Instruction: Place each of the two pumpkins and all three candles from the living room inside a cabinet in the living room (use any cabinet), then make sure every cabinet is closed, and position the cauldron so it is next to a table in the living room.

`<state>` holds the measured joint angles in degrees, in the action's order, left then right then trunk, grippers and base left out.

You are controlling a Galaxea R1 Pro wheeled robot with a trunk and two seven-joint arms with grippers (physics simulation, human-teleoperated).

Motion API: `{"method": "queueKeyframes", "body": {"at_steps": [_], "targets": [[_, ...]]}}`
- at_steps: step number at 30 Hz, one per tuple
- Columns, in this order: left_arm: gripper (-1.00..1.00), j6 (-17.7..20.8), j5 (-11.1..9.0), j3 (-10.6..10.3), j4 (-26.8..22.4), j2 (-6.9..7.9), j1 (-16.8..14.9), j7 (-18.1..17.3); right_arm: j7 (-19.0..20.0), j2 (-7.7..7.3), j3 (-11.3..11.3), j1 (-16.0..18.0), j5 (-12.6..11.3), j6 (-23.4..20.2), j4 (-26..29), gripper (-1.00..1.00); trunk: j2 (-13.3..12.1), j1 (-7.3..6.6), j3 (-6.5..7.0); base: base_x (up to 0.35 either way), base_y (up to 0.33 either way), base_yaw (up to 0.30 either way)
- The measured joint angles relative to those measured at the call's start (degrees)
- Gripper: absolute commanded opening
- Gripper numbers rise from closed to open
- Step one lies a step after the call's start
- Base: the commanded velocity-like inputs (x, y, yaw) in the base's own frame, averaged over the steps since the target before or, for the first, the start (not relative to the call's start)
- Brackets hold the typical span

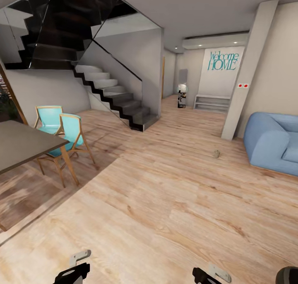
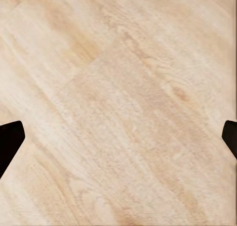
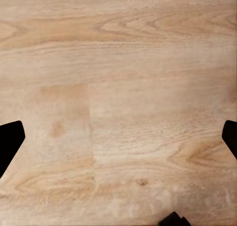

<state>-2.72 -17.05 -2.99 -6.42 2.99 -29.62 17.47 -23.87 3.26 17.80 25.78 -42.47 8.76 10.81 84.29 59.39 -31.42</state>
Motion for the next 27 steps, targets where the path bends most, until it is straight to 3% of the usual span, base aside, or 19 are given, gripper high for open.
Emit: {"method": "queueKeyframes", "body": {"at_steps": [27], "targets": [[1.0,0.0,0.0,0.0,0.0,0.04,0.0,0.0,0.0,-0.01,-0.1,0.0,-0.2,0.0,-0.1,1.0,0.0,0.0,-0.09,0.314,0.0,-0.259]]}}
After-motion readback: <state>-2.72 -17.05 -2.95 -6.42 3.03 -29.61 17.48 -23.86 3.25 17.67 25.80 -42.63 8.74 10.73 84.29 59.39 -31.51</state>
